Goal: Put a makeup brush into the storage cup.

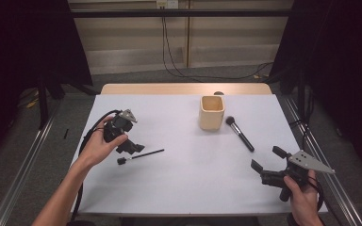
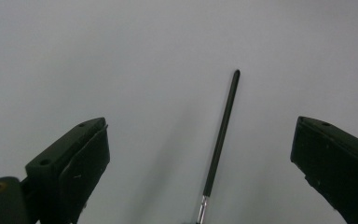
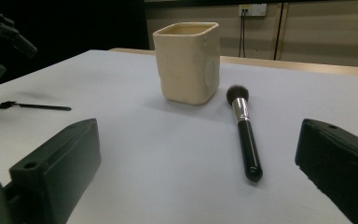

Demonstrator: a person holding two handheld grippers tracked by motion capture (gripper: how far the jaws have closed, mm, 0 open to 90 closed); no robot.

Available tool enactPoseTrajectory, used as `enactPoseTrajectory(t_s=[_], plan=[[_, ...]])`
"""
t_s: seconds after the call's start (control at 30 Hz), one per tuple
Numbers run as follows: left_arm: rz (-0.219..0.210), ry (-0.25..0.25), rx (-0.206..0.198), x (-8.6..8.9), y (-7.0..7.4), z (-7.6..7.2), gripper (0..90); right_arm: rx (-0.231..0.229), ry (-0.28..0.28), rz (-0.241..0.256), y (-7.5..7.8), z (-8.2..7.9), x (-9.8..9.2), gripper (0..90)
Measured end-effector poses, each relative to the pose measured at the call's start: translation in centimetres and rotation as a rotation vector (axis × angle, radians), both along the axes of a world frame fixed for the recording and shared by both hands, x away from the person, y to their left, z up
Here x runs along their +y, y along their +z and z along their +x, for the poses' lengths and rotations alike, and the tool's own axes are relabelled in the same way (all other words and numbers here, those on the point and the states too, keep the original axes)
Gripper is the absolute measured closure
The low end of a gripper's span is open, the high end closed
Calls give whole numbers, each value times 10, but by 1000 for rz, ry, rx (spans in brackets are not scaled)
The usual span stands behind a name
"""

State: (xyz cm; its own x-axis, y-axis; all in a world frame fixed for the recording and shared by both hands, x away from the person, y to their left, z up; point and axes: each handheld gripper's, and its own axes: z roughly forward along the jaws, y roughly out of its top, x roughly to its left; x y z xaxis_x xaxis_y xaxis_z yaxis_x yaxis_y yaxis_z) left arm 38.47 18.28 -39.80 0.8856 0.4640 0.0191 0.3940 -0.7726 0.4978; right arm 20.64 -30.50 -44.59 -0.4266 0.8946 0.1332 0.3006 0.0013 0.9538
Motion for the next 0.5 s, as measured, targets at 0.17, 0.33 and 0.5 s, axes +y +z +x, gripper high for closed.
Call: enactPoseTrajectory(t_s=[0.17,0.33,0.5], plan=[[33,-46,26,-7,-3,-5,47,0,-1,-4,0,0,0,0],[65,-65,60,-7,-6,-2,43,1,-1,-3,0,0,1,0],[105,-81,104,-7,-14,0,51,2,0,-2,0,0,1,0]])
